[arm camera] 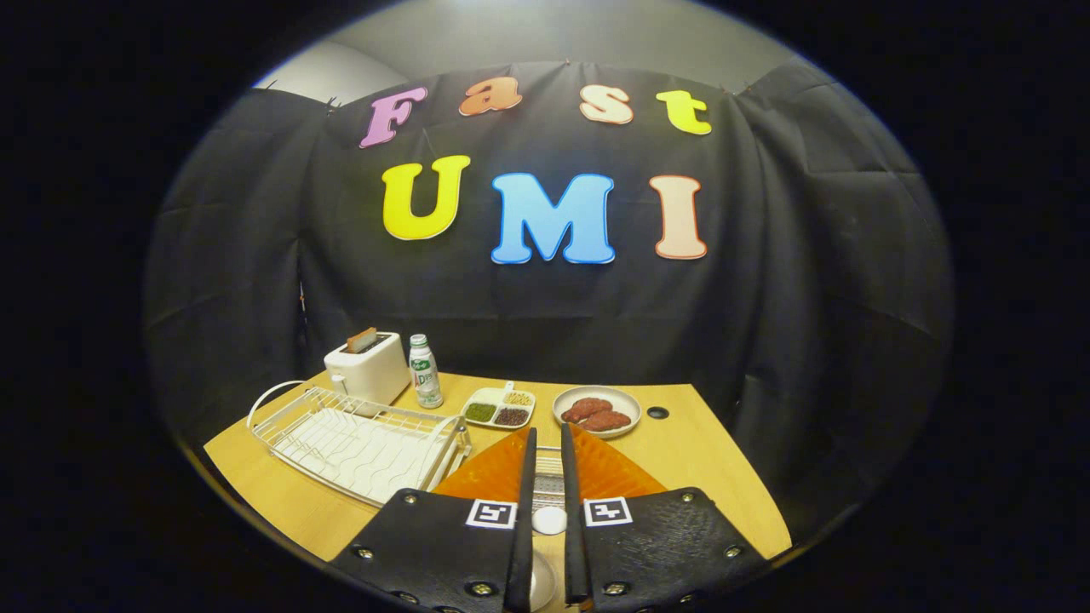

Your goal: Take the plate from the dish rack, then take the spoon from the basket and place it into the plate.

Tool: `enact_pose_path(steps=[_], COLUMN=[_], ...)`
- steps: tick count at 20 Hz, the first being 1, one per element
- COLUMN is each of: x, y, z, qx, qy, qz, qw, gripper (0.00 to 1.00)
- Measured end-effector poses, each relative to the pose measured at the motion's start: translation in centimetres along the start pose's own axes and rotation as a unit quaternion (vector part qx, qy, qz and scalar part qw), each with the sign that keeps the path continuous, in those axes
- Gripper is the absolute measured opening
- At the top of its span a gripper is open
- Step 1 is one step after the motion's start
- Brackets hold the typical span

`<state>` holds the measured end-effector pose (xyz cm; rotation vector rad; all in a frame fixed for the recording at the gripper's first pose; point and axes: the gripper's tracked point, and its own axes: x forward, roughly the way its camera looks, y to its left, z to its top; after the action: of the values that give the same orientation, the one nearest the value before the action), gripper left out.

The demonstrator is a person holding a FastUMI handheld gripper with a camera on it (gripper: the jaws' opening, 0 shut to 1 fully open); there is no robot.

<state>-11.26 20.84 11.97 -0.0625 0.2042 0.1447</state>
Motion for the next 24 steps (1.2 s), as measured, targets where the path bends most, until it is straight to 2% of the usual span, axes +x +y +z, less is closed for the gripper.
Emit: enact_pose_path(steps=[7,15,24], x=[0.4,2.8,4.3], y=[5.6,9.0,12.3], z=[-3.8,-8.8,-10.0], qx=[-0.018,-0.041,-0.064], qy=[0.059,0.122,0.128], qz=[0.066,0.114,0.164], qw=[0.996,0.985,0.976], gripper=[0.15,0.15,0.15])
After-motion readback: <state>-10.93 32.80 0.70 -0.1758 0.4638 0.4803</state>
